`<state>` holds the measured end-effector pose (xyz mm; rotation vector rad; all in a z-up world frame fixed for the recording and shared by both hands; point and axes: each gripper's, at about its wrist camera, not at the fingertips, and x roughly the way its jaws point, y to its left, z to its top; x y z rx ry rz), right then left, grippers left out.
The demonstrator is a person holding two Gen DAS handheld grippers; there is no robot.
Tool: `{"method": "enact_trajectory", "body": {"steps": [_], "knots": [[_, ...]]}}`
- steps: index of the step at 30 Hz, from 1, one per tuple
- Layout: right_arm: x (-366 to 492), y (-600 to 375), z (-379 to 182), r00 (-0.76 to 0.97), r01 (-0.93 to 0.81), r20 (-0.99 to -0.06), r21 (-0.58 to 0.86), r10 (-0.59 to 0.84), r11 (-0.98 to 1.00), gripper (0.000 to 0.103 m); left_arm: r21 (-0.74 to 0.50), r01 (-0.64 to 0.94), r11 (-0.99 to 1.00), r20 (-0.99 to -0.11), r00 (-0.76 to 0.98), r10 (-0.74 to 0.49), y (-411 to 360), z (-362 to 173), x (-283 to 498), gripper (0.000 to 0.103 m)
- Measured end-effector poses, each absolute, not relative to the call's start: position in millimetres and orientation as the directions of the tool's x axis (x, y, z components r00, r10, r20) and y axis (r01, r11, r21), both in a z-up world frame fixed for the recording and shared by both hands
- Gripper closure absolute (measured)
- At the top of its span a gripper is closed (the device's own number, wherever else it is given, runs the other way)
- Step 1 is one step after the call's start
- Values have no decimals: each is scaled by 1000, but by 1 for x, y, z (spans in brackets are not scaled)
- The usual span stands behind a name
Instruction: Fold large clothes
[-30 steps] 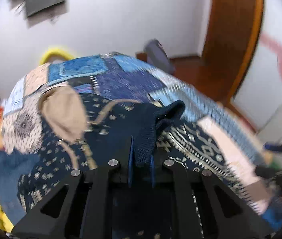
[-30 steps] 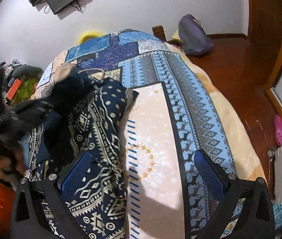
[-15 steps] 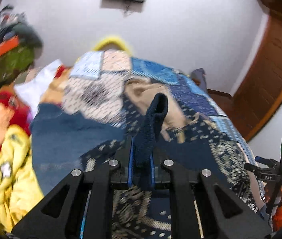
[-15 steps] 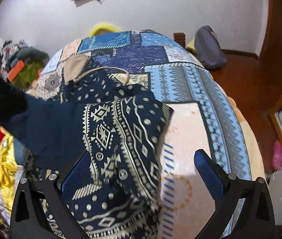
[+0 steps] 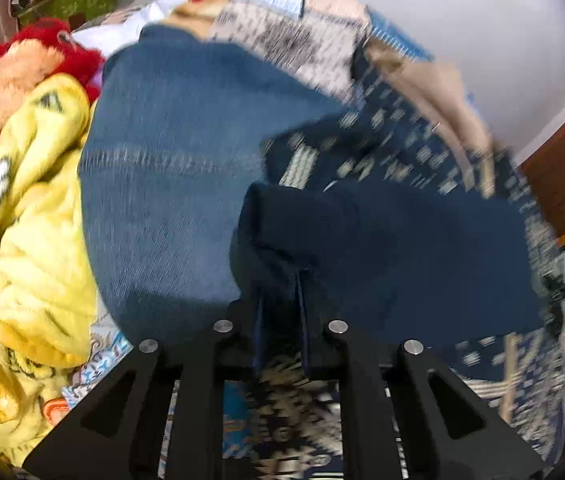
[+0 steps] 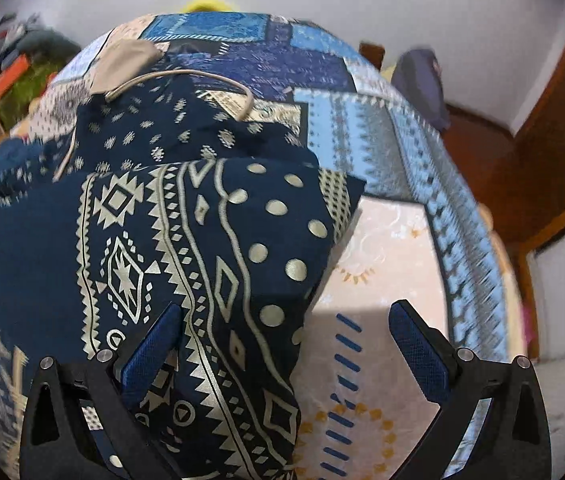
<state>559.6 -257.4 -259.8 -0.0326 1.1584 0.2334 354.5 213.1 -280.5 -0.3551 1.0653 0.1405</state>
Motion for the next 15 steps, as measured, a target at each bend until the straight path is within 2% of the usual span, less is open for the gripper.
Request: {"method": "enact_trajectory", "body": {"steps": [1,3,4,6,9,12,15], "knots": [[562,-263,-261,361,-180,-913,129,188,975,0,-192,-288,938,-881,471,-36,213,-285,353,88],[562,-268,-259,345,-167,-918,143,194,976,0,-148,-291,945,-888,460,2,213,-288,350,76],[562,-269,-259,336,-166,-922,142,191,976,0,-137,-289,947,-888,459,12,213,-288,348,74],[561,-269,-256,322,-166,-929,133,181,977,0,-105,-277,955,-889,457,34,213,-283,344,61],[555,-264,-245,328,-193,-933,90,150,977,0,-37,-256,966,-881,465,89,214,-270,340,46],[549,-253,-225,369,-242,-920,45,135,969,0,-5,-227,974,-862,495,111,213,-249,338,38],[543,-243,-197,428,-289,-893,9,138,957,0,19,-199,980,-833,539,126,211,-222,341,35]]}}
